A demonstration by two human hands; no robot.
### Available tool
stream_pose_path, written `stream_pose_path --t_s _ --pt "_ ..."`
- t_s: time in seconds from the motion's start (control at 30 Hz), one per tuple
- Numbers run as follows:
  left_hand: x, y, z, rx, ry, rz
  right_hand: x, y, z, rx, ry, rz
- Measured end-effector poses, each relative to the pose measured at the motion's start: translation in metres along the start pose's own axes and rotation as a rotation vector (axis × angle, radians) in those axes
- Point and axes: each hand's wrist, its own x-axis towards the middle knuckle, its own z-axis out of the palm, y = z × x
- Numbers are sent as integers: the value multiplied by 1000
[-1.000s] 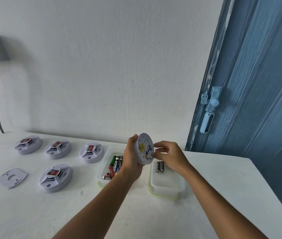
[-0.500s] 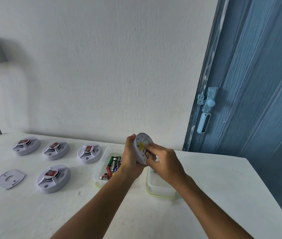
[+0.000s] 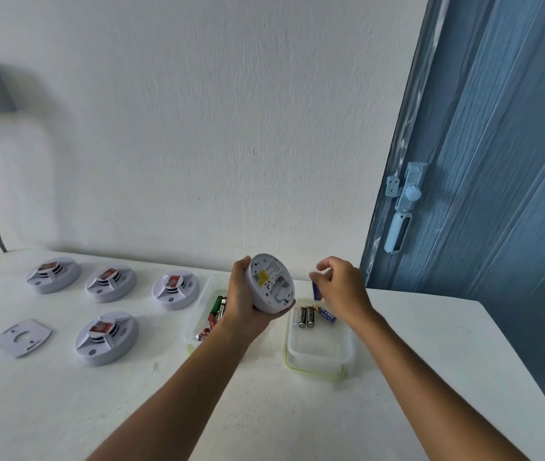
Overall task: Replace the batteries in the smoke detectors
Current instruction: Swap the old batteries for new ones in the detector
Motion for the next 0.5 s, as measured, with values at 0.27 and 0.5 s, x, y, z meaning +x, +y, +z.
stream_pose_path --t_s 0.27,0.5 --pt "-1 4 -13 -45 54 -26 10 4 22 -651 -319 168" --pt "-2 6 -16 -36 61 -20 16 13 34 -627 -340 155"
